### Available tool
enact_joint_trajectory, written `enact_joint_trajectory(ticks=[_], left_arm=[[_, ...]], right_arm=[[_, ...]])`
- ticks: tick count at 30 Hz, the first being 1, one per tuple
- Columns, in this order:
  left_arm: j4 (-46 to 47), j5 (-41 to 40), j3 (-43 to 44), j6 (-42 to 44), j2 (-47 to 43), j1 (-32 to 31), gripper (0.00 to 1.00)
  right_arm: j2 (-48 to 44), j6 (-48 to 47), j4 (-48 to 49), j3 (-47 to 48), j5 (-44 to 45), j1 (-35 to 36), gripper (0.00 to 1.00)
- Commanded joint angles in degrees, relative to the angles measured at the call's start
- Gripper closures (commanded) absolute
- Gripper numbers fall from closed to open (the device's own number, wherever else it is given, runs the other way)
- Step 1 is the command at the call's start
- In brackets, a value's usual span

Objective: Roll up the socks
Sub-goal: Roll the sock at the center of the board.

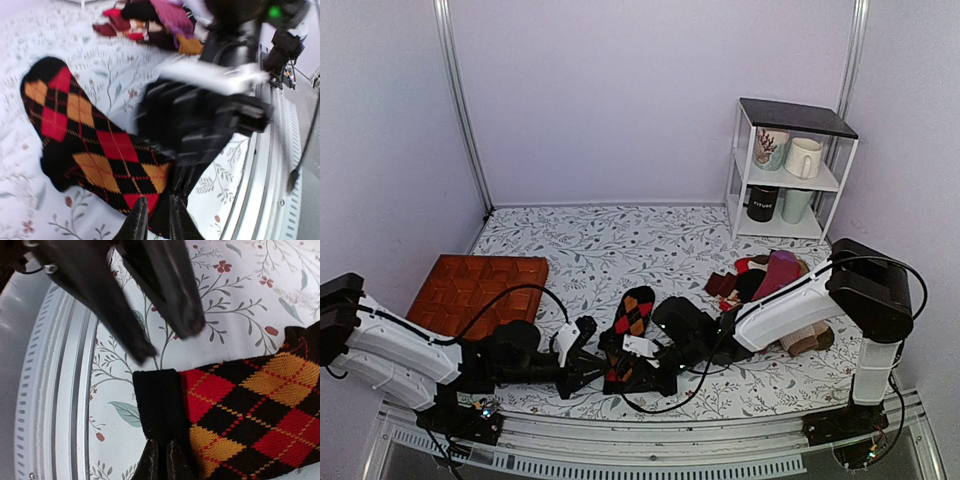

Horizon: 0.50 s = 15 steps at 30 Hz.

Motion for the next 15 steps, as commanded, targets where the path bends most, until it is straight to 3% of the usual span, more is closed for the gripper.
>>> enact_joint_trajectory(ticks=[1,6,15], left_arm=[[-5.11,-5.87,-1.38,7.94,-5.39,-1.67,0.83],[-1.63,-6.32,-1.98,8.17,-2.72,-4.11,0.81],[5.65,-10.85,-0.70,11.67,5.84,-9.30,0.80]], right_arm=[[7.15,6.36,-21.32,3.76,-8.76,-3.48,0.98],[10.81,11.29,-24.53,6.89,-13.99,-6.17,0.98],[12.92,14.10,-27.20,8.89,-13.16,-7.05,0.98]])
